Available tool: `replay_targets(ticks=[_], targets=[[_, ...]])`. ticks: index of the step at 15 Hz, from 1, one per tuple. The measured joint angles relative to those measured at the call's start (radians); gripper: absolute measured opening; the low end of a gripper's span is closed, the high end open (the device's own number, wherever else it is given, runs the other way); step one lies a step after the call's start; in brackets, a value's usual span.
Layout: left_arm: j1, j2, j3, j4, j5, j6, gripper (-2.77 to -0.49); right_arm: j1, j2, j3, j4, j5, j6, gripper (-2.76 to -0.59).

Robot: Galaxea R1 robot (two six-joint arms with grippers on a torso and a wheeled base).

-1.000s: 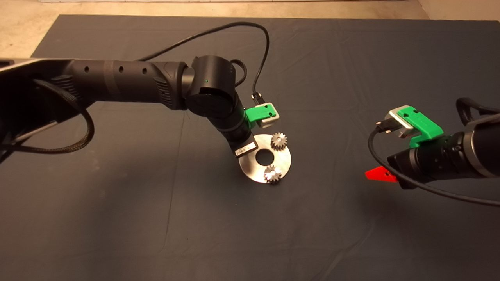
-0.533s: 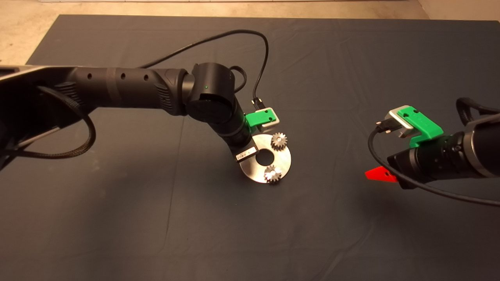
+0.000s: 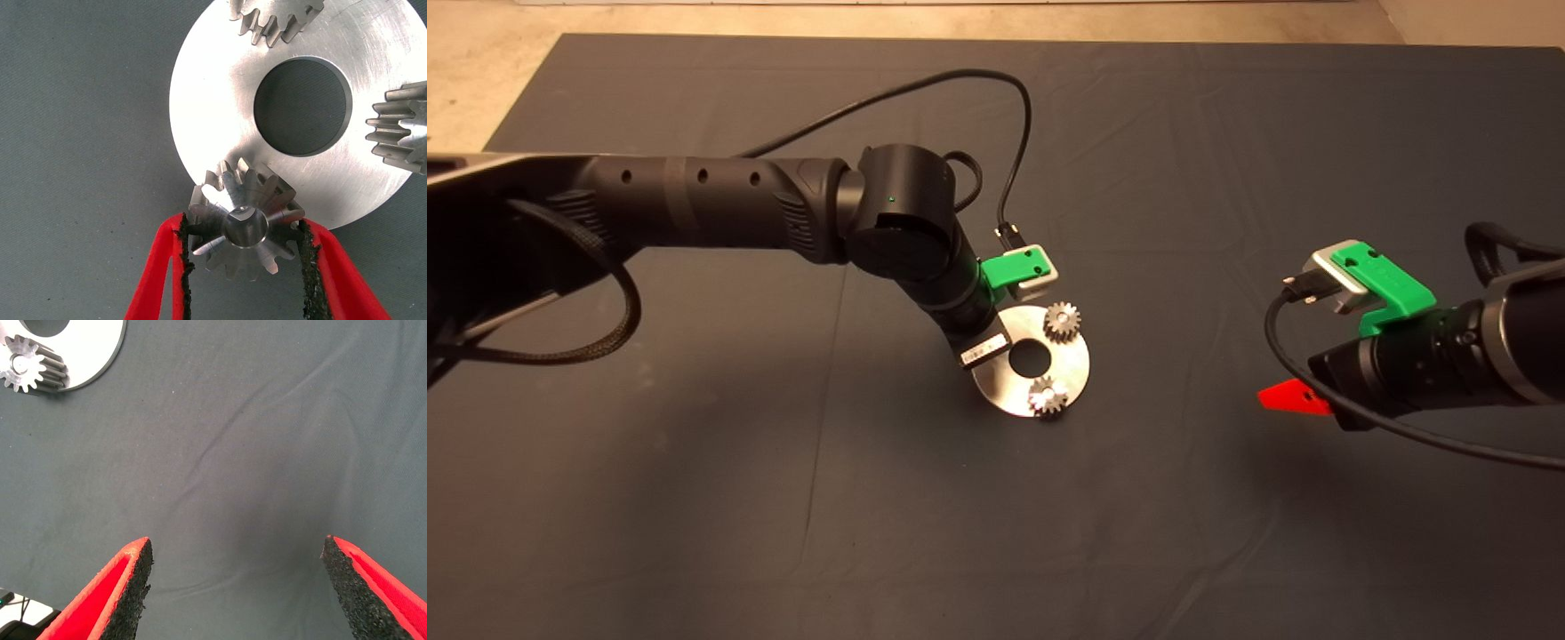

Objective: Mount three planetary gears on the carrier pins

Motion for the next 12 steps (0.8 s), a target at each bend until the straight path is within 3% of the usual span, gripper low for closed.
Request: replay_targets(ticks=[8,12], targets=[[0.003,0.000,-0.012,0.000,-0.011,0.002,-2.49,0.000,0.000,0.000,0.000,0.000,0.000,-1.47],[0.022,0.002,-0.026,0.007,-0.016,0.011,-2.49,0.000,0.000,0.000,0.000,0.000,0.000,-1.47]])
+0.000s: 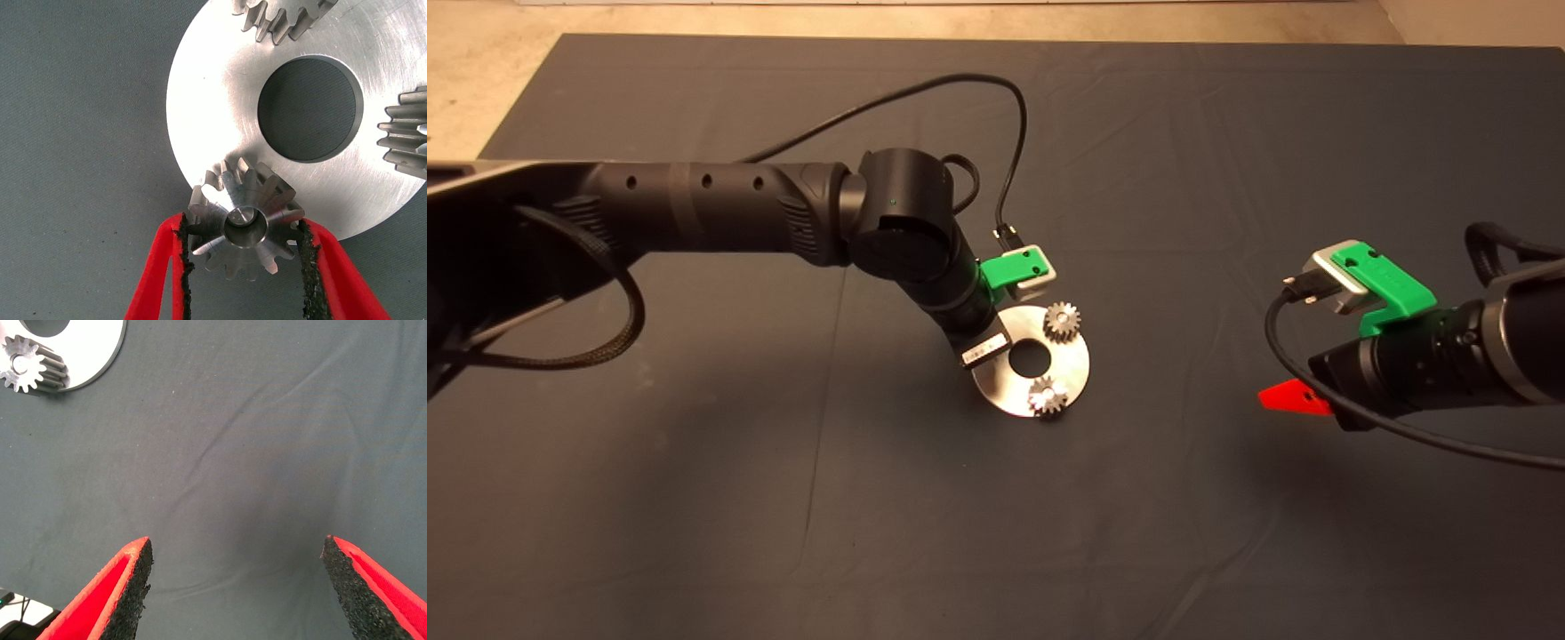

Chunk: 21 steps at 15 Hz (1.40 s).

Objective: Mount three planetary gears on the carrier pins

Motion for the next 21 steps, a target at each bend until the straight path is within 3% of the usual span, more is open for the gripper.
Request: replay_targets(ticks=[8,12,21], targets=[[0.001,0.000,-0.003,0.000,-0.006,0.001,-2.49,0.000,0.000,0.000,0.000,0.000,0.000,-1.47],[0.019,0.000,-0.006,0.004,-0.011,0.003,-2.49,0.000,0.000,0.000,0.000,0.000,0.000,-1.47],[0.019,-0.003,-0.006,0.004,-0.019,0.003,-2.49,0.000,0.000,0.000,0.002,0.000,0.000,-1.47]])
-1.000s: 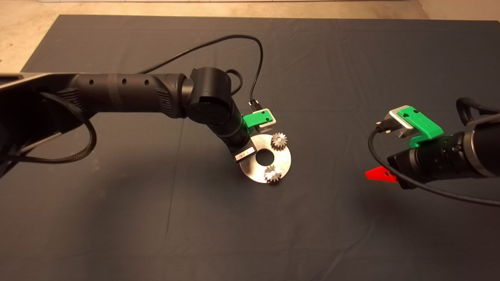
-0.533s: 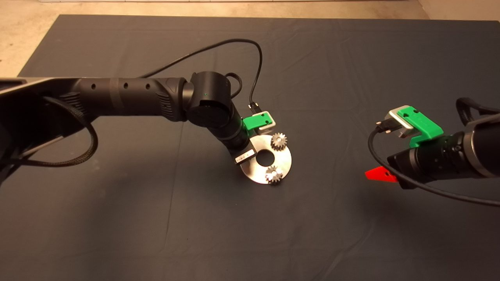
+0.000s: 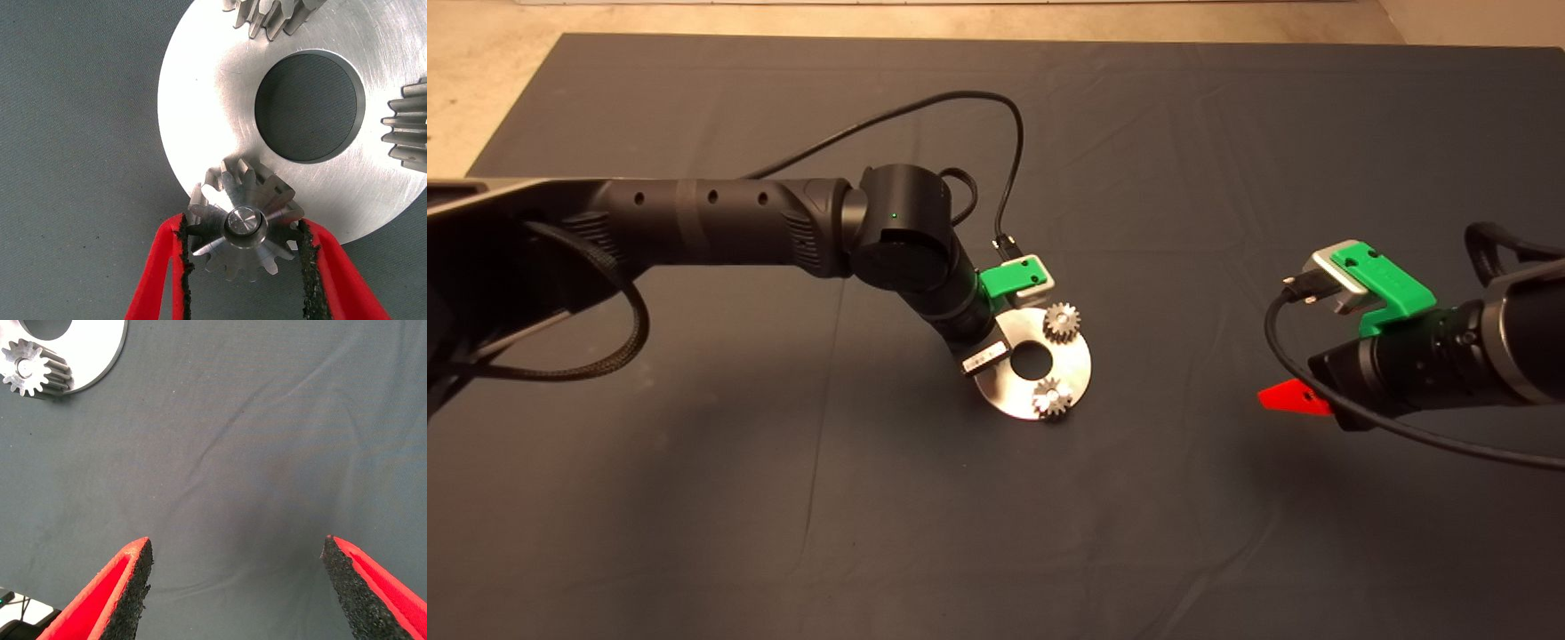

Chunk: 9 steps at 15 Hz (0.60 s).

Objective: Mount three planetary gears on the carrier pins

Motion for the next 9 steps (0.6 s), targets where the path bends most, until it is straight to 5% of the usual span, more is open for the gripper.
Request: replay_targets(ticks=[9], targets=[[0.000,-0.005,0.000,-0.001,-0.020,0.000,-2.22,0.000,0.003,0.000,0.000,0.000,0.000,-1.47]])
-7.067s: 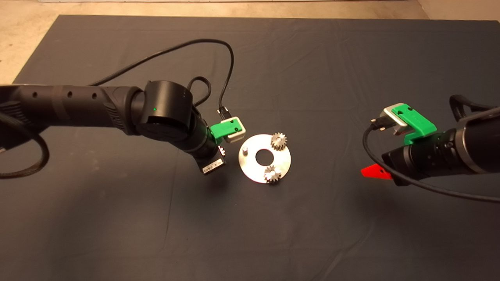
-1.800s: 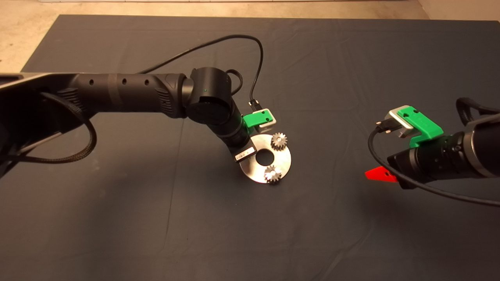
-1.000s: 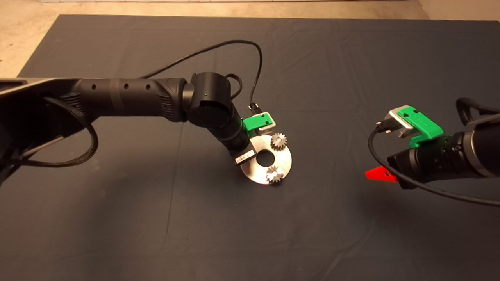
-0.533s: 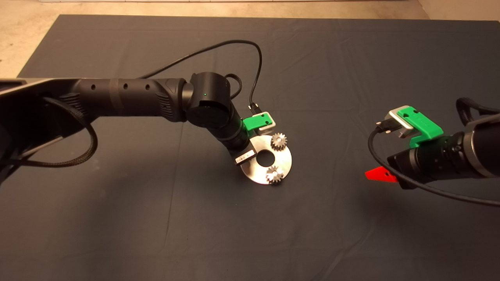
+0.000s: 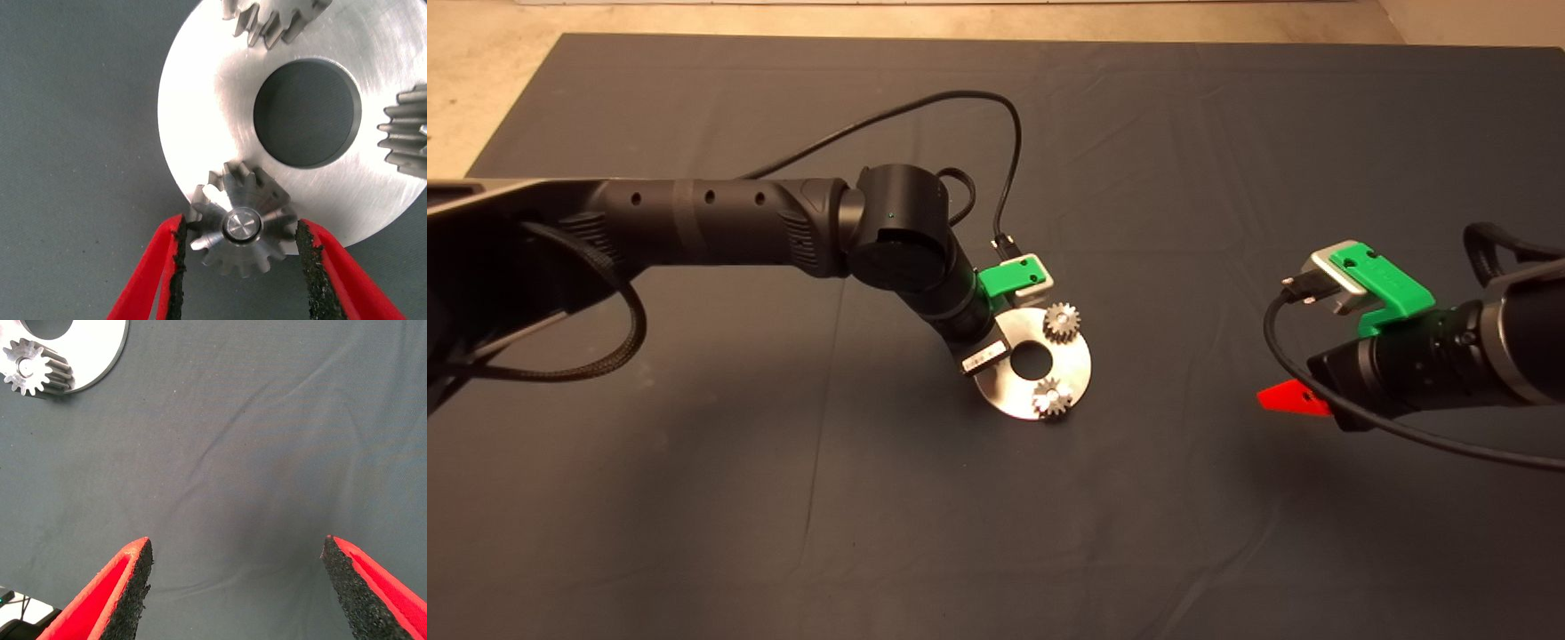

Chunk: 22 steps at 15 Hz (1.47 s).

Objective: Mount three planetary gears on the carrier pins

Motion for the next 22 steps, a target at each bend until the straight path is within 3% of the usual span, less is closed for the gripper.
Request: replay_targets(ticks=[2,7,9,10,11,14,15,16,18,21,22], targets=[[0.000,0.000,0.000,0.001,-0.004,0.000,-2.22,0.000,0.000,0.000,0.000,0.000,0.000,-1.47],[0.000,0.003,0.000,-0.001,-0.007,0.000,-1.96,0.000,0.000,0.000,0.000,0.000,0.000,-1.47],[-0.001,0.002,0.010,-0.001,-0.003,0.000,-1.81,0.000,0.000,0.000,0.000,0.000,0.000,-1.47],[-0.001,0.002,0.015,-0.002,0.009,-0.001,-1.80,0.000,0.000,0.000,0.000,0.000,0.000,-1.47],[-0.001,0.003,0.019,-0.002,0.043,-0.001,-1.80,0.000,0.000,0.000,0.000,0.000,0.000,-1.47],[-0.021,-0.019,0.085,-0.002,0.198,-0.026,-1.80,0.000,0.013,0.000,0.000,0.000,0.000,-1.47],[-0.036,-0.035,0.133,-0.003,0.227,-0.064,-1.80,0.000,0.027,0.000,0.000,-0.002,0.000,-1.47],[-0.051,-0.053,0.180,-0.003,0.233,-0.119,-1.80,0.000,0.051,0.000,0.000,-0.007,0.000,-1.47],[-0.073,-0.091,0.283,-0.012,0.234,-0.273,-1.80,0.001,0.152,0.003,0.000,-0.029,0.020,-1.47],[-0.088,-0.168,0.507,-0.030,0.234,-0.412,-1.80,0.027,0.341,0.004,0.000,-0.033,0.124,-1.47],[-0.092,-0.197,0.583,-0.038,0.236,-0.468,-1.80,0.023,0.410,0.007,0.000,-0.034,0.189,-1.47]])
